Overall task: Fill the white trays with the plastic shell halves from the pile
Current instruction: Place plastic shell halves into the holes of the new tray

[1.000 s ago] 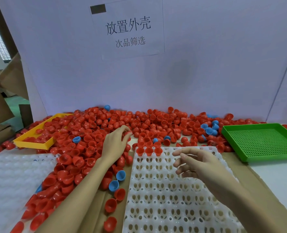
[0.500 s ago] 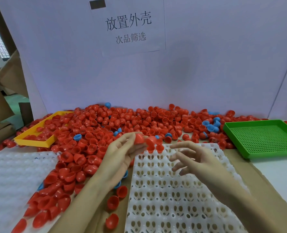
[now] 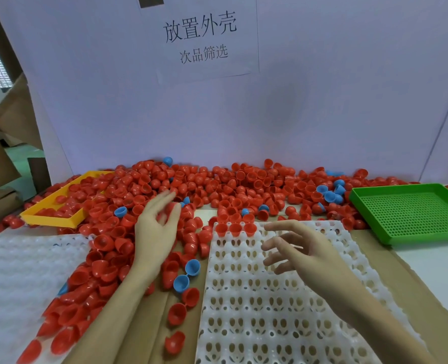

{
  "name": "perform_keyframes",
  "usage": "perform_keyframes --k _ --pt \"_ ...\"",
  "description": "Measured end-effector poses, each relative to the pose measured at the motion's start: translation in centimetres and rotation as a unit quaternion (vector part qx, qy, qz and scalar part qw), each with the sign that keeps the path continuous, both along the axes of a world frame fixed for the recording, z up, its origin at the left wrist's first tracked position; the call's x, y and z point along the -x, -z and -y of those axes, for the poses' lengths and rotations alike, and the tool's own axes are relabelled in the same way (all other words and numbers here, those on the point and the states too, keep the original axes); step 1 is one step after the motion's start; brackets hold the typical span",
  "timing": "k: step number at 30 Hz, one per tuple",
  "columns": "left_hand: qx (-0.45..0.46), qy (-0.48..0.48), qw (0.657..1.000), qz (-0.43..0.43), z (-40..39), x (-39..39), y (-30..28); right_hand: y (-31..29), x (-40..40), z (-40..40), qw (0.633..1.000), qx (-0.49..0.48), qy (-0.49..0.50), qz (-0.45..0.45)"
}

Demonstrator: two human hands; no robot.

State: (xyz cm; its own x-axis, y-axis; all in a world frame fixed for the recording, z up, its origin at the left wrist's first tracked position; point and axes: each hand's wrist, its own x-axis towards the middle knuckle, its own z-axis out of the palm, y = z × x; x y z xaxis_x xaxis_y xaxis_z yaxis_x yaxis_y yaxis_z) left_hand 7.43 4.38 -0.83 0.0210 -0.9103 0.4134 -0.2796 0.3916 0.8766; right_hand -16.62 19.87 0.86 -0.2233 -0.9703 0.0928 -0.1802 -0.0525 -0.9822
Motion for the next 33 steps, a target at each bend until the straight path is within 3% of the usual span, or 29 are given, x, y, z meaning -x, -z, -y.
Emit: perform_keyframes --k 2,5,9,13,15,19,21,27,30,33 --pt "0.051 -0.045 0.990 0.124 1.7 -0.2 0.3 0.0 0.0 0.0 1.000 -0.010 0.002 0.009" --pt "0.087 -0.020 0.972 0.216 3.8 1.5 0.5 0.0 0.0 0.0 1.000 -0.023 -0.004 0.005" --pt "0.046 0.087 0.936 0.338 6.8 5.9 0.8 0.2 0.0 0.0 0.999 -0.039 -0.013 -0.007" --pt "-0.014 0.066 0.874 0.482 10.9 9.1 2.1 0.4 0.1 0.2 0.999 -0.046 -0.010 -0.005" --pt "-0.047 0.051 0.855 0.513 12.7 9.6 2.6 0.4 0.3 0.3 0.999 -0.048 -0.005 -0.005" --pt "-0.080 0.058 0.858 0.503 14.5 9.6 3.5 0.3 0.7 0.4 0.999 -0.043 0.000 -0.008" --pt "-0.064 0.051 0.881 0.466 14.5 9.1 3.8 0.2 0.7 0.4 0.999 -0.034 0.001 -0.006" --pt "0.085 -0.010 0.950 0.300 11.6 7.4 2.7 0.1 0.6 0.3 0.999 -0.030 -0.001 -0.014" --pt "0.092 0.062 0.979 0.170 8.5 6.8 0.7 0.0 0.9 0.3 1.000 -0.026 0.006 -0.014" --pt "0.031 0.188 0.979 0.072 3.7 6.2 -0.9 -0.2 1.1 0.2 1.000 -0.010 0.019 -0.008"
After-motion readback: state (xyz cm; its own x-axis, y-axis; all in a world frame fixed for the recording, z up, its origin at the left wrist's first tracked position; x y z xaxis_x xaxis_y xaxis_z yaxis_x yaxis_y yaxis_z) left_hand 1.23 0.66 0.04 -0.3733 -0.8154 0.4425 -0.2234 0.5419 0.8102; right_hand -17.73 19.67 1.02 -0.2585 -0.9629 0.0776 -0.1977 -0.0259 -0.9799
